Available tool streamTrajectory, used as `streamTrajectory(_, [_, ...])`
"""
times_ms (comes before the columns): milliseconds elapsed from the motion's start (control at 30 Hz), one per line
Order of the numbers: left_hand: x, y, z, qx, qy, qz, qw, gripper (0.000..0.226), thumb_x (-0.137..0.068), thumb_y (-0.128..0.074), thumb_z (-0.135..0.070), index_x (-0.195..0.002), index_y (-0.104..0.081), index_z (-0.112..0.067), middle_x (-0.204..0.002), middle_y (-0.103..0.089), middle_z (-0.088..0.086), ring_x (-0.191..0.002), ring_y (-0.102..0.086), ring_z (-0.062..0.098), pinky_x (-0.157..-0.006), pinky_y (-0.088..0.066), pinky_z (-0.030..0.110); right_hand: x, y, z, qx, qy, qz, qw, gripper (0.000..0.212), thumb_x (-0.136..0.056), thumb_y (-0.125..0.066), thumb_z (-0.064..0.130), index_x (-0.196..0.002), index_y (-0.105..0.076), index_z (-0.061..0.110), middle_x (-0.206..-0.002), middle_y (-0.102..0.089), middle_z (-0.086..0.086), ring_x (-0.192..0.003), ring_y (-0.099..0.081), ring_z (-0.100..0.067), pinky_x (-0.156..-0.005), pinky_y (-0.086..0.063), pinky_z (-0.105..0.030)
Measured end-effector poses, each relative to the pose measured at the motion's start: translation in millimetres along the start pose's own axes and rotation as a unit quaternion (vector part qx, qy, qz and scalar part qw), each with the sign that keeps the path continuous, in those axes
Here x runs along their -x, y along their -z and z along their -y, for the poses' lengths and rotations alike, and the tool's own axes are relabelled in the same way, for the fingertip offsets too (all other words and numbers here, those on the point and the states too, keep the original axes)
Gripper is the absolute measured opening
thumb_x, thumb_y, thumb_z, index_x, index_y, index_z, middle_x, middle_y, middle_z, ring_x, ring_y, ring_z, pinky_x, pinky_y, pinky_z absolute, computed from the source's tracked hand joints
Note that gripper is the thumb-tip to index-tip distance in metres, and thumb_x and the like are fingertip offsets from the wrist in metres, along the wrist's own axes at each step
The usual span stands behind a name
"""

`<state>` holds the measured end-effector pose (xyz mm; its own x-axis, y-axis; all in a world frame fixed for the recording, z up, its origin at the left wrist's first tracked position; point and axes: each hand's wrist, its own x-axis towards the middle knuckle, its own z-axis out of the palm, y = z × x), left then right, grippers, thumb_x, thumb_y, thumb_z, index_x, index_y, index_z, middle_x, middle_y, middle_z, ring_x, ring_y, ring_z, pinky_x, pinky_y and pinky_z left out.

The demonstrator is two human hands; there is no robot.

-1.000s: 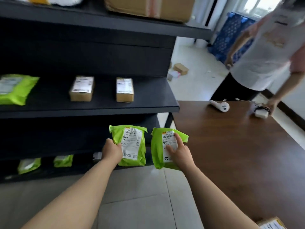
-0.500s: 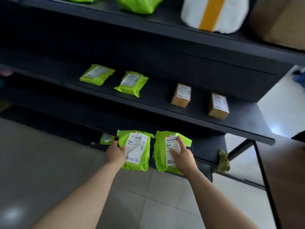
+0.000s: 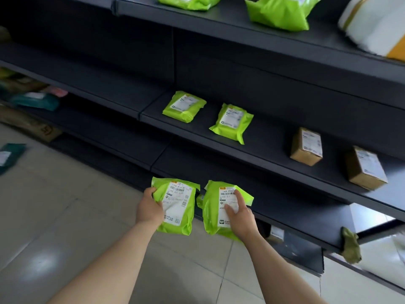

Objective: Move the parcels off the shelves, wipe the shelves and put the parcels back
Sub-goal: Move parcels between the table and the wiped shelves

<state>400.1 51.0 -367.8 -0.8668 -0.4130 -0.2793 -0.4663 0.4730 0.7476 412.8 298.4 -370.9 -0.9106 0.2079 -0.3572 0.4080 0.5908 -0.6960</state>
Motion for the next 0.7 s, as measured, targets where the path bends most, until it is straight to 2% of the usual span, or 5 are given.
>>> streamTrajectory(100, [-33.3,-3.1,5.1,-0.006,0.009,-0.007,1.000,0.044,-0.092,-0.050,-0.004,-0.134,-0.047,-0.015,-0.116,-0.062,0.013,-0.103,-0.059,0.032,-0.075,-0.039,0.027,-27.6,-15.7,8.3,0.003,-0.002,0.004,1.000,0.058,-0.098,-0.045,0.042,-0.149,-0.016,0.045,-0.113,-0.049,-0.009,-0.081,-0.056,-0.016,-0.069,-0.044,-0.029])
streamTrajectory(233, [-77.6,-13.7,4.7,0.004,0.023,-0.012,1.000,0.043,-0.091,-0.049,-0.004,-0.133,-0.048,-0.016,-0.111,-0.064,0.015,-0.098,-0.060,0.033,-0.077,-0.044,0.030,-71.7,-31.2,17.7,0.009,-0.006,0.011,1.000,0.057,-0.098,-0.043,0.041,-0.147,-0.015,0.047,-0.111,-0.046,-0.009,-0.086,-0.058,-0.022,-0.076,-0.052,-0.035])
streamTrajectory(433, [-145.5,-46.4,6.3,0.006,0.035,-0.008,0.999,0.047,-0.090,-0.048,-0.003,-0.135,-0.046,-0.015,-0.108,-0.064,0.015,-0.091,-0.062,0.033,-0.075,-0.048,0.033,-145.3,-58.6,17.7,0.028,-0.005,0.021,0.999,0.058,-0.099,-0.043,0.040,-0.148,-0.014,0.047,-0.110,-0.044,-0.009,-0.076,-0.055,-0.015,-0.065,-0.046,-0.028])
streamTrajectory(600, [-198.3,-77.6,20.6,-0.001,0.042,-0.013,0.999,0.051,-0.088,-0.047,-0.001,-0.137,-0.046,-0.015,-0.117,-0.063,0.013,-0.101,-0.060,0.031,-0.076,-0.043,0.028,-196.7,-86.8,6.9,0.043,-0.007,0.027,0.999,0.058,-0.099,-0.044,0.040,-0.148,-0.013,0.047,-0.109,-0.043,-0.007,-0.079,-0.056,-0.017,-0.071,-0.051,-0.033])
streamTrajectory(700, [-230.7,-96.1,29.2,0.012,0.056,-0.002,0.998,0.055,-0.085,-0.044,0.001,-0.137,-0.046,-0.018,-0.116,-0.063,0.012,-0.101,-0.061,0.032,-0.084,-0.050,0.033,-225.6,-104.2,-1.0,0.051,-0.019,0.018,0.998,0.058,-0.099,-0.044,0.040,-0.148,-0.013,0.047,-0.107,-0.042,-0.006,-0.081,-0.056,-0.020,-0.076,-0.052,-0.036])
